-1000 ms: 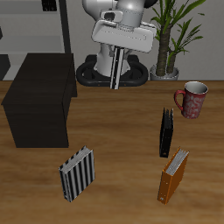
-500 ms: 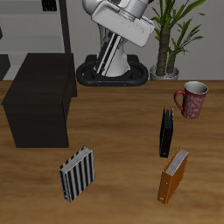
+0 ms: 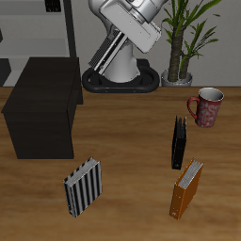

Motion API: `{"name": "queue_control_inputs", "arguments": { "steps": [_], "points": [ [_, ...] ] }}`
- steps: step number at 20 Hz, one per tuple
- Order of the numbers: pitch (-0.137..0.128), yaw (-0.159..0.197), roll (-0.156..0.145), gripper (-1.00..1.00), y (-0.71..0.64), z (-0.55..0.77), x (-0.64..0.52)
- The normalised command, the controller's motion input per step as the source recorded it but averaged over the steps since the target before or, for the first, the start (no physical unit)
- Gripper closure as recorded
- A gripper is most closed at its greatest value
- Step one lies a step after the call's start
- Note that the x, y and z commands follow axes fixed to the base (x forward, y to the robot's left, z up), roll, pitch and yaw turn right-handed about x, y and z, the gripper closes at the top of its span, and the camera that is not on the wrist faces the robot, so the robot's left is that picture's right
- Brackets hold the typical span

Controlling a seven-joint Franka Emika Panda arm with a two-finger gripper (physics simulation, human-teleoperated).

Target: Place the left striped book flat on top of the shelf

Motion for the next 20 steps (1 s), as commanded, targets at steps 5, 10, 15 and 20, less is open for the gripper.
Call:
{"name": "queue_control_inputs", "arguments": {
  "steps": [5, 10, 15, 20],
  "points": [
    [-0.004, -0.017, -0.108, 1.0, -0.26, -0.06, -0.05],
    [-0.008, -0.032, -0.157, 1.0, -0.45, 0.02, -0.05],
    [-0.007, -0.011, -0.106, 1.0, -0.4, -0.03, 0.0],
    [0.014, -0.01, -0.078, 1.0, -0.35, -0.06, 0.01]
  ]
}}
